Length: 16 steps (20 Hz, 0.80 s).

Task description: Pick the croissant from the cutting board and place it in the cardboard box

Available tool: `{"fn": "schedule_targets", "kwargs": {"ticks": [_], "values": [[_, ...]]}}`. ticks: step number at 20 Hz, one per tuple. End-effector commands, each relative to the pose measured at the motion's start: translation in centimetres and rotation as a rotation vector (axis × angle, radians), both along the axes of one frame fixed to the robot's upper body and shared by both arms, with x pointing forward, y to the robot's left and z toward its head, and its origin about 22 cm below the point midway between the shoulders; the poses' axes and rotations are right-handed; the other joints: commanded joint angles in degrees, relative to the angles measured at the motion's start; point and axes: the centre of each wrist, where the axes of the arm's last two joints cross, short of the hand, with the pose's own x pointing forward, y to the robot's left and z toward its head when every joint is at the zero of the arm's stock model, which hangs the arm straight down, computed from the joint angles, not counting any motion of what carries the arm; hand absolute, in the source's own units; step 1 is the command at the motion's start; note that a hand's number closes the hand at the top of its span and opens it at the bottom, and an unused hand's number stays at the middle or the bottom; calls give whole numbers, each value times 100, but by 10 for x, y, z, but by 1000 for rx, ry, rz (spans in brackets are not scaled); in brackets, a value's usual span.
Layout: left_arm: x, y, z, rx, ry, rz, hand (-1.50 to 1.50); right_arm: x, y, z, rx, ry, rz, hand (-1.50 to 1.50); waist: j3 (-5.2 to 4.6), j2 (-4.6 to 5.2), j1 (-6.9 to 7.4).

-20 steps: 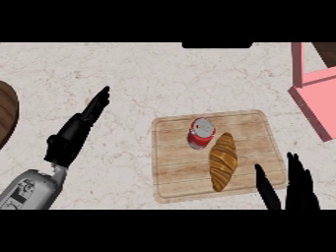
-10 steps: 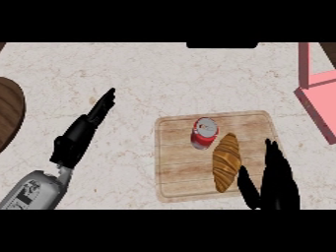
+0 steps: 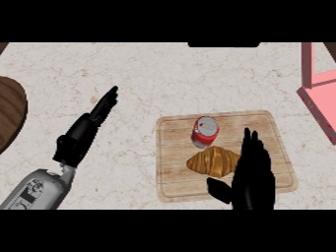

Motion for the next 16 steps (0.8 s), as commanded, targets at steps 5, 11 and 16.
{"fn": "schedule_targets", "kwargs": {"ticks": [5,11,16], "values": [[4,16,3,6,4,-5,0,9,25,19,-54,123,-159,-150,21,18,21],[6,-9,6,-3,8,0,0,16,30,20,-98,115,-146,-150,27,30,17],[0,-8,-2,6,-11,-5,0,22,19,5,-82,186,-150,-150,31,28,38]]}}
